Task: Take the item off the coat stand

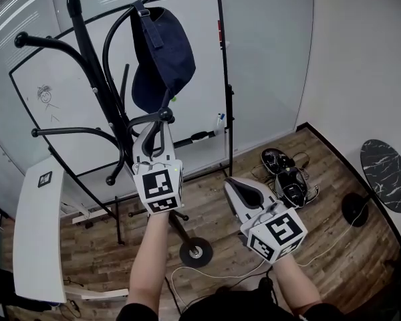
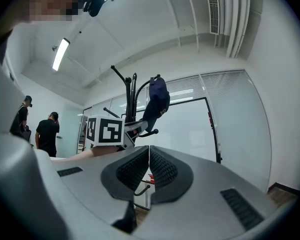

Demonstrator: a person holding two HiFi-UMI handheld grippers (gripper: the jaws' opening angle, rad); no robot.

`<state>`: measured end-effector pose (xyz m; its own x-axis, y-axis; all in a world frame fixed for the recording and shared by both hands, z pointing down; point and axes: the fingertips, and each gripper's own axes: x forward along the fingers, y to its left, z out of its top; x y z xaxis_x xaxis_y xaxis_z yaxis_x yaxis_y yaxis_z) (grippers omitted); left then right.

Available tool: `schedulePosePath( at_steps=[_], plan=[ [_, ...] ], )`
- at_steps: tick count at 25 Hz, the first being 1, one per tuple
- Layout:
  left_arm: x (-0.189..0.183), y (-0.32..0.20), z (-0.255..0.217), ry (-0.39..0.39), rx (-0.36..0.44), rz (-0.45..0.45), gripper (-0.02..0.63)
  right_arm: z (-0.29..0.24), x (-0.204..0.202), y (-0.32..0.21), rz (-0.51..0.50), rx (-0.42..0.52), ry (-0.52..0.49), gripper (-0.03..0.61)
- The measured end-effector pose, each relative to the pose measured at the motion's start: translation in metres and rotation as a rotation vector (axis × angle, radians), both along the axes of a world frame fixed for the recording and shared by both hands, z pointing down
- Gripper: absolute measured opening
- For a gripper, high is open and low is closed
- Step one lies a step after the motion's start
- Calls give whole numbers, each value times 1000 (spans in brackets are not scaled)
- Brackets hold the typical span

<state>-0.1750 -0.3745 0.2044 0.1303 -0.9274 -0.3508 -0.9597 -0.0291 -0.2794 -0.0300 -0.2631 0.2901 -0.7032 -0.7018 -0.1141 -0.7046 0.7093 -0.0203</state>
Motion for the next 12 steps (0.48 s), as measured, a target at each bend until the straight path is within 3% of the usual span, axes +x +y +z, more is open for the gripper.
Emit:
schedulePosePath(
  at_steps=[12],
  plan=[
    [9,5,-8,-53,21,27,28,-1,3,1,16,-21,-6,31]
  ],
)
